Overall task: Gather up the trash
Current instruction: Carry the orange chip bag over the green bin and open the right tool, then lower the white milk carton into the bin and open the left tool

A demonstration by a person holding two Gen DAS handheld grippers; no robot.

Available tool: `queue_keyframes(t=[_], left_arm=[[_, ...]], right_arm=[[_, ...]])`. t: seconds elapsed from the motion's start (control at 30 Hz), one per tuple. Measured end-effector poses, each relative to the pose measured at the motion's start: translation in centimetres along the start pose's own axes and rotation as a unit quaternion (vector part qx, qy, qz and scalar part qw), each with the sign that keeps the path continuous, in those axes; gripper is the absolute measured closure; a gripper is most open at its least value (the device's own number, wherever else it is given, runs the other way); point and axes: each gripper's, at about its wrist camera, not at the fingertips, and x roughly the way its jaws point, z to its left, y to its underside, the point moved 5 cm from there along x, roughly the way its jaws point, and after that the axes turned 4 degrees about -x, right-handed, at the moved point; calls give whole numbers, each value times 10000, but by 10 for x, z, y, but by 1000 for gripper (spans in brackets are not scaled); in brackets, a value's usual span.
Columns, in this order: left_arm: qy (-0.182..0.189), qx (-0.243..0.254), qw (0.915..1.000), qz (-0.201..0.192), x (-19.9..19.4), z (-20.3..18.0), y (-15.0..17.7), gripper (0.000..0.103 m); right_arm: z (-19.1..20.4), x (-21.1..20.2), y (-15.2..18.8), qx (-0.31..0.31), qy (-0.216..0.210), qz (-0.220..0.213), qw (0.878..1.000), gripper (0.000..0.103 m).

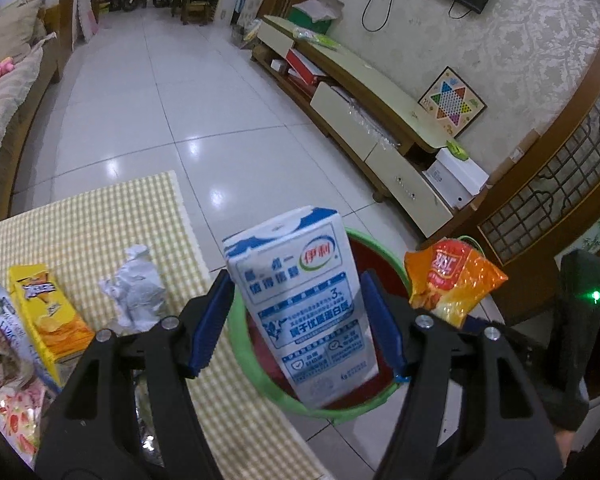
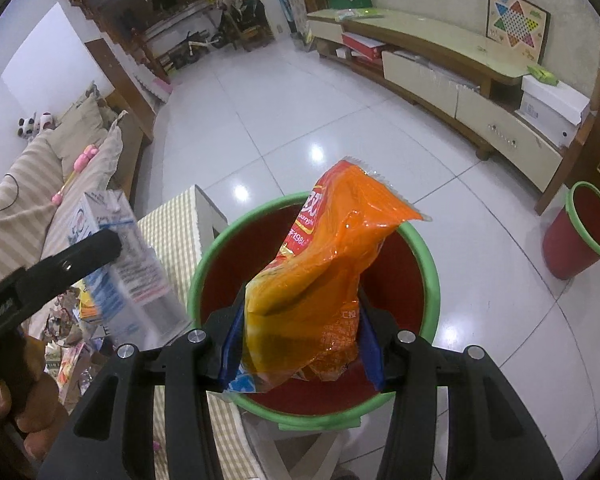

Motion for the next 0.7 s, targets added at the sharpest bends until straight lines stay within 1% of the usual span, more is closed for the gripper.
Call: queue_keyframes(t=[0.1,0.2,0.23,0.27,0.3,0.33,0.37,0.4,0.53,0.6,0.67,0.7], left_arm=[[70,12,9999,110,10,-6,-3,40],[67,54,9999,147,15,-11,-6,40],[67,71,9998,160,16,-13,-7,40],[60,77,9998,166,17,-13,-8,40],[42,84,9998,173,17,-14,-8,36],[30,80,9998,164,17,-13,-9,27],[62,50,9999,111,14,-12,-10,23],[71,32,9999,84,13,-11,-12,18],[79,-96,9999,7,7,-6,-15,11],[103,-204,9997,-54,0,0,-17,9],[93,-288,9995,-132,-9,6,-18,6],[80,-306,9994,-159,-12,9,-17,6]], right_arm=[[1,-1,0,-85,121,-49,9999,56],[1,0,1,-95,143,-28,9998,55],[1,1,2,-117,169,-3,9998,55],[1,2,2,-143,222,4,9997,52],[1,2,2,-154,245,-3,9996,48],[2,2,2,-175,259,-15,9995,45],[2,1,1,-213,290,-38,9993,42],[2,2,1,-228,313,-46,9992,41],[2,1,1,-258,335,-72,9991,35],[2,1,1,-279,383,-109,9988,25],[5,0,0,-299,386,-155,9987,23],[5,0,-1,-310,399,-173,9986,20]])
